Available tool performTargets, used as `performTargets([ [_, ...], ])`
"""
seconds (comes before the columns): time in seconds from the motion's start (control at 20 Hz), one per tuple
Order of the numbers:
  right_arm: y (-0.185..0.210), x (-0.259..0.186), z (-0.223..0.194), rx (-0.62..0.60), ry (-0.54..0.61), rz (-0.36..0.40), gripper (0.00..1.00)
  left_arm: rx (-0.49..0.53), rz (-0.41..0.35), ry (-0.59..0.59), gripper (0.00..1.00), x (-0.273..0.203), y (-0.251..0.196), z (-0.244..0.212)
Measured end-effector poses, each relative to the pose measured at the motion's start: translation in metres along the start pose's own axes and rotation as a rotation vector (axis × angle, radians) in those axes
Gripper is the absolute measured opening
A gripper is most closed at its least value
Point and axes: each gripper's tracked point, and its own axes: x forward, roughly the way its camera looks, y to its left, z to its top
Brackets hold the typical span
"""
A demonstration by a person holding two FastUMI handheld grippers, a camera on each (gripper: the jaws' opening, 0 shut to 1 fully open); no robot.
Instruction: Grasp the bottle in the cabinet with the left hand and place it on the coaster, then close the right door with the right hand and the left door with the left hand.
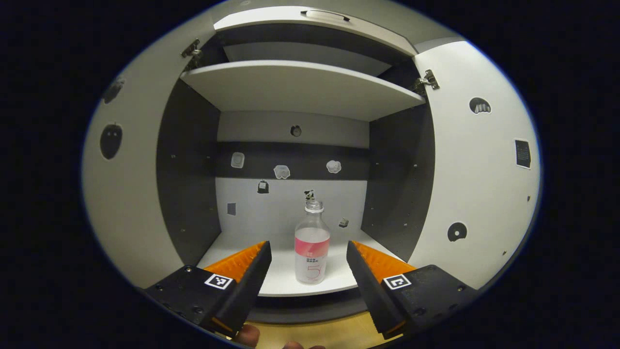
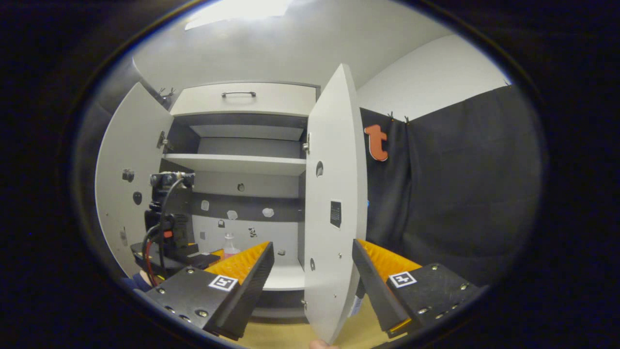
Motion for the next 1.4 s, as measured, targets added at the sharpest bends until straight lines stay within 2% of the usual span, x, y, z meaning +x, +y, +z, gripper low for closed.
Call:
performTargets([
  [0.05,0.000,-0.001,0.001,0.000,-0.002,-0.003,0.97,0.003,0.003,0.007,0.98,0.012,0.001,-0.004],
  [0.4,-0.003,-0.008,0.001,-0.004,-0.008,-0.037,0.98,0.062,0.040,0.062,0.97,0.077,0.016,-0.031],
  [0.85,-0.003,-0.014,-0.010,-0.034,0.018,-0.056,0.98,0.088,0.047,0.109,0.98,0.120,0.020,-0.049],
  [0.9,-0.002,-0.014,-0.011,-0.033,0.020,-0.055,0.98,0.085,0.039,0.115,0.98,0.120,0.018,-0.051],
  [1.0,-0.002,-0.016,-0.012,-0.030,0.022,-0.052,0.98,0.074,0.035,0.120,0.78,0.119,0.016,-0.053],
  [1.15,0.000,-0.017,-0.013,-0.023,0.027,-0.038,0.98,0.074,0.007,0.109,0.78,0.101,0.009,-0.049],
  [1.2,0.000,-0.018,-0.012,-0.019,0.026,-0.031,0.94,0.081,-0.011,0.093,0.78,0.093,0.004,-0.046],
  [1.25,0.001,-0.019,-0.011,-0.017,0.024,-0.024,0.98,0.092,-0.032,0.078,0.78,0.086,0.000,-0.043],
  [1.35,0.001,-0.021,-0.009,-0.017,0.019,-0.013,0.94,0.121,-0.066,0.058,0.78,0.066,-0.005,-0.042],
  [1.4,0.001,-0.022,-0.008,-0.017,0.015,-0.008,0.98,0.133,-0.082,0.054,0.78,0.056,-0.008,-0.042],
])
